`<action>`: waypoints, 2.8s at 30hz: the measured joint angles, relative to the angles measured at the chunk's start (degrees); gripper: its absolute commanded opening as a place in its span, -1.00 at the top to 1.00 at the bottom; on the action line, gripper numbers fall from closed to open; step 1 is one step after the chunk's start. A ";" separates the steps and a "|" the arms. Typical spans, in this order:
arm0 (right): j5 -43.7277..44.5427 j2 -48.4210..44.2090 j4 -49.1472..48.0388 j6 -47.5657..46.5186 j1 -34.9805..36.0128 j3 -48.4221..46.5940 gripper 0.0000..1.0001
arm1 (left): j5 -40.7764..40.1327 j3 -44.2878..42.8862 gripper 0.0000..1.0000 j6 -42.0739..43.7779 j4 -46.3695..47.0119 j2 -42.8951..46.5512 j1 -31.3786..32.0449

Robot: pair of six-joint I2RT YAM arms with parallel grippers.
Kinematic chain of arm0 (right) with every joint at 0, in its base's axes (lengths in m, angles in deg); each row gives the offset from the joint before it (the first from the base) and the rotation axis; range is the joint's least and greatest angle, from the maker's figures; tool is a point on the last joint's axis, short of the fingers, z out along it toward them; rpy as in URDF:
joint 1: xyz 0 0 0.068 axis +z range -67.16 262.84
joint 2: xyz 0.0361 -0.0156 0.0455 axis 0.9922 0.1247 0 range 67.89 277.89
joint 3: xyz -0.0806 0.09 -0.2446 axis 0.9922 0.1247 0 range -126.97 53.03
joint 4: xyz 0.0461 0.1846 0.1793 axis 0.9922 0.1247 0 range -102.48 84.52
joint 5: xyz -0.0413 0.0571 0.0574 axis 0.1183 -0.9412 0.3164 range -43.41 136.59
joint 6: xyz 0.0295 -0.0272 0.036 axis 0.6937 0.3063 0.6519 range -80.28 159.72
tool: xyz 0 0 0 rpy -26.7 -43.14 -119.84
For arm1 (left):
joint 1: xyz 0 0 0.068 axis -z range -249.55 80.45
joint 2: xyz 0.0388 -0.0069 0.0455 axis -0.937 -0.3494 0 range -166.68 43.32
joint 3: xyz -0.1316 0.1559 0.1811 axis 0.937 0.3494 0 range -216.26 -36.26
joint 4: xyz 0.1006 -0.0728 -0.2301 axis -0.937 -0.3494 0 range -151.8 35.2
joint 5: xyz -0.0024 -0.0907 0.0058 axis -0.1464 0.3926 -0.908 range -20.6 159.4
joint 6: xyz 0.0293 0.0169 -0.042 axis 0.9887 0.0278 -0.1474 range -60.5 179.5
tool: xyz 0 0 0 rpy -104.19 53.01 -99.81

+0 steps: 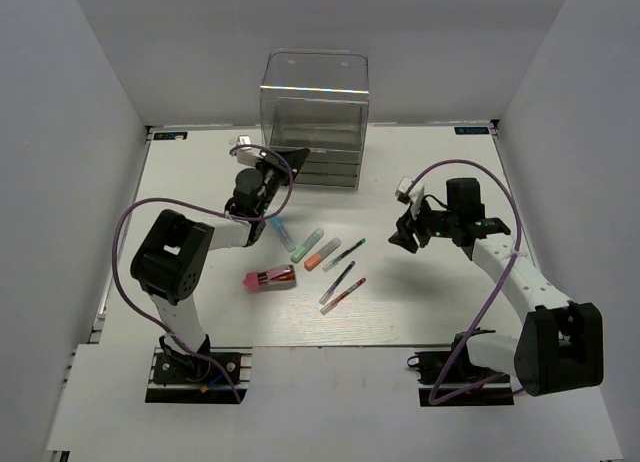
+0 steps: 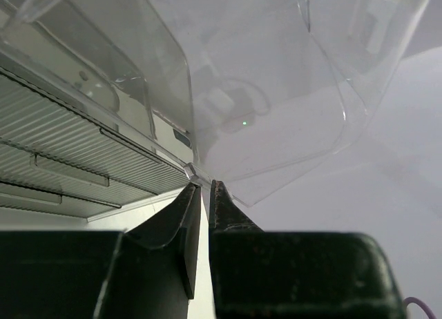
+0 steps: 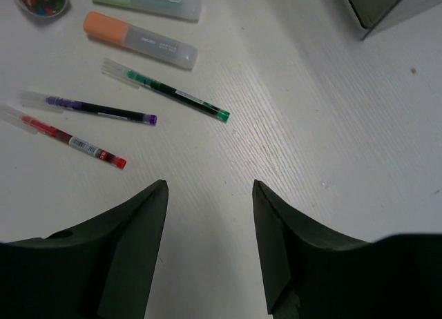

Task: Sort the stationery into containers
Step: Open the drawer, then grab a piece of stationery with the right arm

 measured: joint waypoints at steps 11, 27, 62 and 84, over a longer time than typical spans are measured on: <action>-8.74 4.02 0.70 -17.46 11.69 -0.20 -0.41 | 1.31 0.07 1.00 2.95 -3.15 3.15 0.00; -4.22 22.86 -1.81 -26.10 31.82 -10.56 -0.49 | 3.54 -2.89 1.00 4.92 -6.19 4.20 0.20; 12.35 41.59 -16.76 -10.84 45.75 -21.18 -0.49 | 4.92 -3.78 1.00 5.29 -7.67 7.32 0.31; 16.74 20.41 -15.32 -9.40 44.85 -10.27 1.00 | 4.74 -3.15 1.00 5.25 -7.17 8.35 -0.09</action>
